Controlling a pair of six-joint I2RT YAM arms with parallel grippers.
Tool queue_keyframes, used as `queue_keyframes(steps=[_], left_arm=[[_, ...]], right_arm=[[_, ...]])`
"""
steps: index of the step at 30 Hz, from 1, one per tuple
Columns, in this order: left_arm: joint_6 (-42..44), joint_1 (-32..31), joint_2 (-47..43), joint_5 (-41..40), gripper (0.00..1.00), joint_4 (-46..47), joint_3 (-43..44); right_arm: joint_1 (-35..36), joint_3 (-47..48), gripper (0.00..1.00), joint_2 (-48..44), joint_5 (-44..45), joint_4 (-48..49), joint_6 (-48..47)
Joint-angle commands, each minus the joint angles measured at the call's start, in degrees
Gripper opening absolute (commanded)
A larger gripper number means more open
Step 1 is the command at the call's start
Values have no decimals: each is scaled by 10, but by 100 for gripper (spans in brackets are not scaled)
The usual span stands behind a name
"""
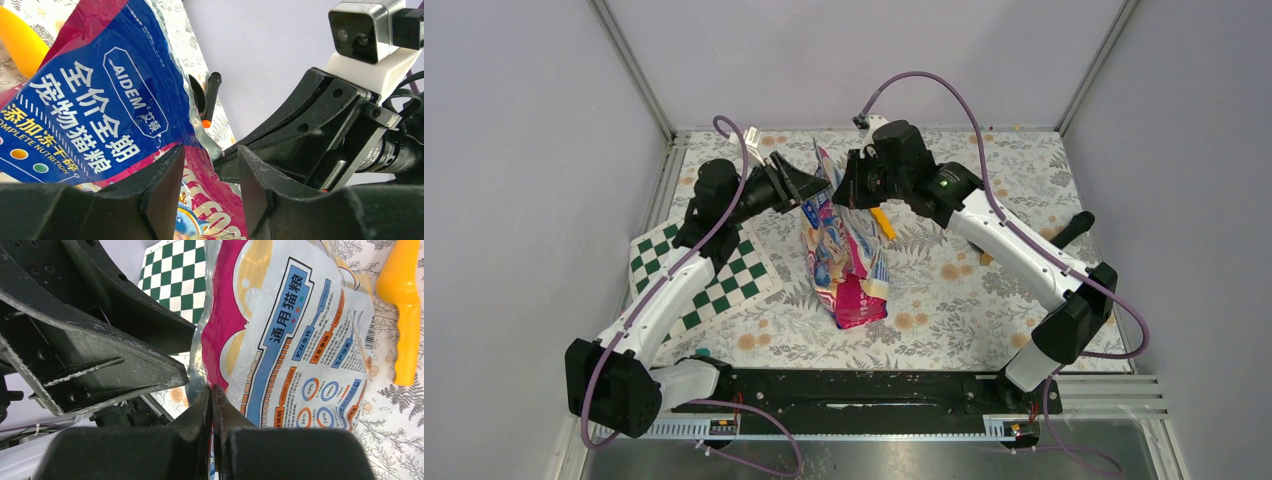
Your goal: Serve the pet food
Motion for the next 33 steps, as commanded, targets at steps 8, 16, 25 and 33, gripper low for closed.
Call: queue_keyframes(steps=[8,16,25,33], left_arm=[[22,-3,-5,25,17,-6,7],[79,-18,12,3,13,-102,40],[109,-40,41,-40,21,-195,93],[116,-43,60,-41,0,-222,115]], right_arm=[[3,-16,0,-24,-4,20,45],[2,-18,0,-28,27,12,56],[2,-22,0,-27,30,13,32],[5,-15,12,-20,52,-7,-9]])
